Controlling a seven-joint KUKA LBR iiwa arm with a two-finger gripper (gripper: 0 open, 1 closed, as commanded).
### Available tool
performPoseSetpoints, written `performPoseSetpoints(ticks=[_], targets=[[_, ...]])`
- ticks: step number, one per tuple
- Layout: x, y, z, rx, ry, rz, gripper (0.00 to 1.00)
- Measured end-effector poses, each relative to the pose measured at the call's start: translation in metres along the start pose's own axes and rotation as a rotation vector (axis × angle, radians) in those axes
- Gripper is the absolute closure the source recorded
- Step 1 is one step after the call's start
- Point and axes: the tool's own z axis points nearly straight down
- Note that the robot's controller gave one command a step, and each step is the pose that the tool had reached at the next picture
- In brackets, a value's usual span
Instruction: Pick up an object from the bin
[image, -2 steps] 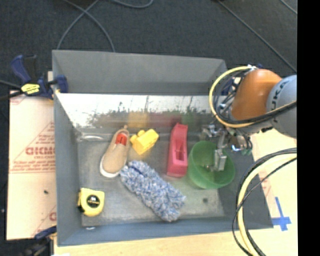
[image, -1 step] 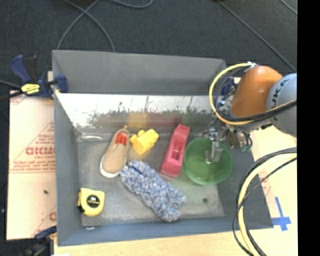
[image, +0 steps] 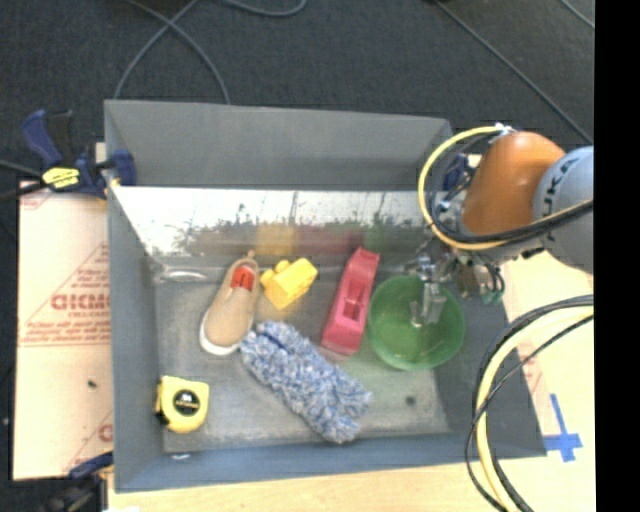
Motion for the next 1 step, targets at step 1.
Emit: performPoseSetpoints(ticks=[1], targets=[[-0.0005,0.0006,-0.0041,-0.001,-0.002,-0.001,1.0]])
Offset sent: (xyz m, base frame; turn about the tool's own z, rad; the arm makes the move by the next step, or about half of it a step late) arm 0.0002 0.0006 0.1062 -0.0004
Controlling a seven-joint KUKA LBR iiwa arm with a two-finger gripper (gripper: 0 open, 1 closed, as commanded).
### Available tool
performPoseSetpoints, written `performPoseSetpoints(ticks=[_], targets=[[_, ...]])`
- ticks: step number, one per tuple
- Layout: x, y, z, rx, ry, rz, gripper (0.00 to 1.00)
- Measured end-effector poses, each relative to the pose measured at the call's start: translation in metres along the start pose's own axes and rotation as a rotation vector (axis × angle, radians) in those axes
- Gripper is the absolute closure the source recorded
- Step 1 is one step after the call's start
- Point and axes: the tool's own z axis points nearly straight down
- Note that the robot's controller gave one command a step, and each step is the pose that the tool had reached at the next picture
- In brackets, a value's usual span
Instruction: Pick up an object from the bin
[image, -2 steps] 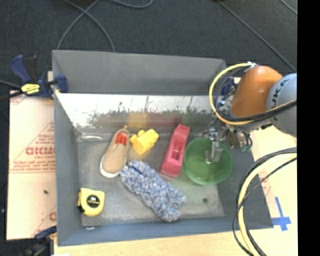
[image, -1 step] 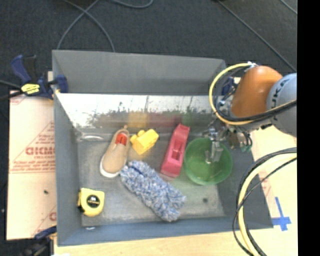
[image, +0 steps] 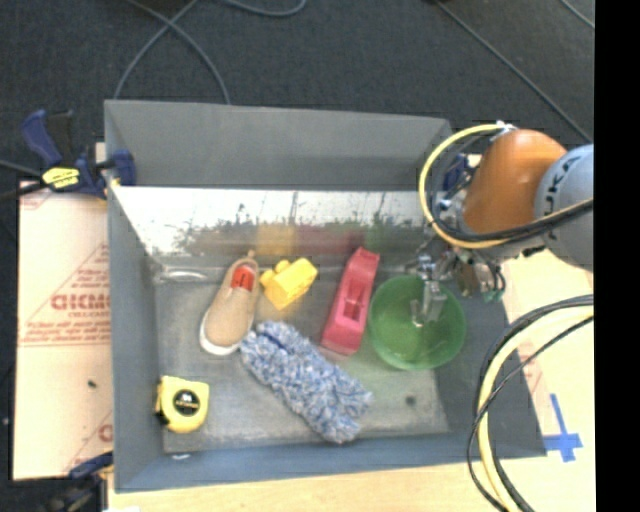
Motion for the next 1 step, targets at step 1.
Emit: performPoseSetpoints(ticks=[1], targets=[[0.0018,0.0008,-0.0187,-0.002,0.005,0.0,1.0]])
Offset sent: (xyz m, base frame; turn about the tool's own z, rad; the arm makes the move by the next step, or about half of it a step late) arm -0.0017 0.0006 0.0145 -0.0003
